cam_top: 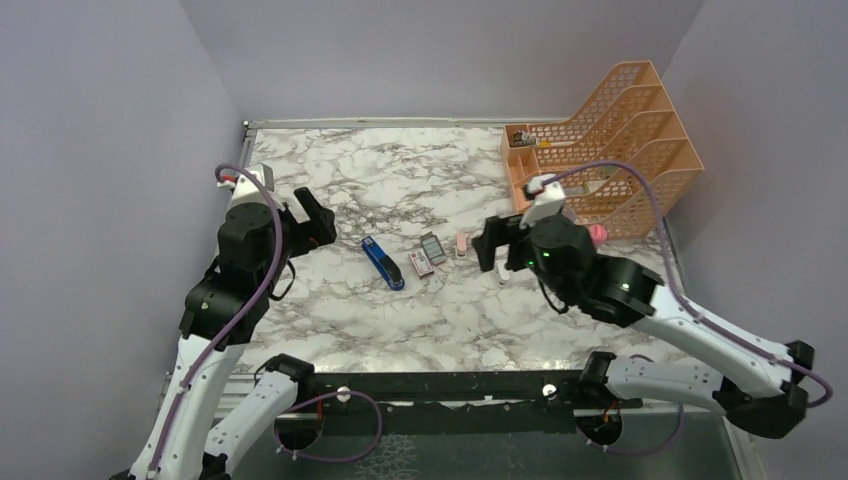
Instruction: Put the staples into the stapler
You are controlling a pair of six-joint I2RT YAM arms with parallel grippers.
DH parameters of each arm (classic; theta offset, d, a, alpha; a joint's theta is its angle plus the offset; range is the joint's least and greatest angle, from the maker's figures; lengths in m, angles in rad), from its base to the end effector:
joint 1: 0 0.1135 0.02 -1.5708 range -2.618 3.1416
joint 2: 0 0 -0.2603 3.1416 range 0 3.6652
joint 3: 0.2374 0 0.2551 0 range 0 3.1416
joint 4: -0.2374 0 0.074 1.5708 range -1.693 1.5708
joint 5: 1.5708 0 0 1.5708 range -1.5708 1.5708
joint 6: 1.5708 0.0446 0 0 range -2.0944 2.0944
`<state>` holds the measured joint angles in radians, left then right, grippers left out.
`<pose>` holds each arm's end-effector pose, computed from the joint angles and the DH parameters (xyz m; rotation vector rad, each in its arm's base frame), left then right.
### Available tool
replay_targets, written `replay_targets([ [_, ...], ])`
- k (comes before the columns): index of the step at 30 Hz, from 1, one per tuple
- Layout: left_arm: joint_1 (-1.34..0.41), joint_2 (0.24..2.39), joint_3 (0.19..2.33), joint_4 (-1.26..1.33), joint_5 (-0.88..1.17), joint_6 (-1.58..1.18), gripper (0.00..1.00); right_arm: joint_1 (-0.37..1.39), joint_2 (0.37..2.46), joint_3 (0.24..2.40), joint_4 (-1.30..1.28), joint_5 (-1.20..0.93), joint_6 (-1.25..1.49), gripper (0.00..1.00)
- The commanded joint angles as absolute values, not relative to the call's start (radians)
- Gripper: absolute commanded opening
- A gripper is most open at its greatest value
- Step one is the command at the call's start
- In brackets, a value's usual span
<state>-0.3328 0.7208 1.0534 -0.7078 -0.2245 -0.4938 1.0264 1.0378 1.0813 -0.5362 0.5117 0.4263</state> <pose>0.1436 -0.0391 0.3799 -0.3052 1.9264 -0.3311 0.1390 0.1874 0.3550 -0.2914 1.9976 0.4023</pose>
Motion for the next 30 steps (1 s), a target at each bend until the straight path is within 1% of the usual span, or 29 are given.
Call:
replay_targets([
  [1,-0.327,0.708,1.187,-0.882,-0.321,-0.373,0.99,1.027,0.856,1.097,-0.609,0.725,0.395,1.0],
  [6,-0.327,0.705,1.319,-0.944,-0.376,-0.345,0.99,1.028,0.753,1.163,-0.648,0.883,0.342,1.0],
  [12,-0.327,0.704,1.4,-0.963,-0.375,-0.333,0.99,1.028,0.733,1.23,-0.67,0.998,0.302,1.0],
  [30,-0.327,0.705,1.397,-0.963,-0.371,-0.349,0.99,1.028,0.719,1.252,-0.636,0.985,0.278,1.0],
])
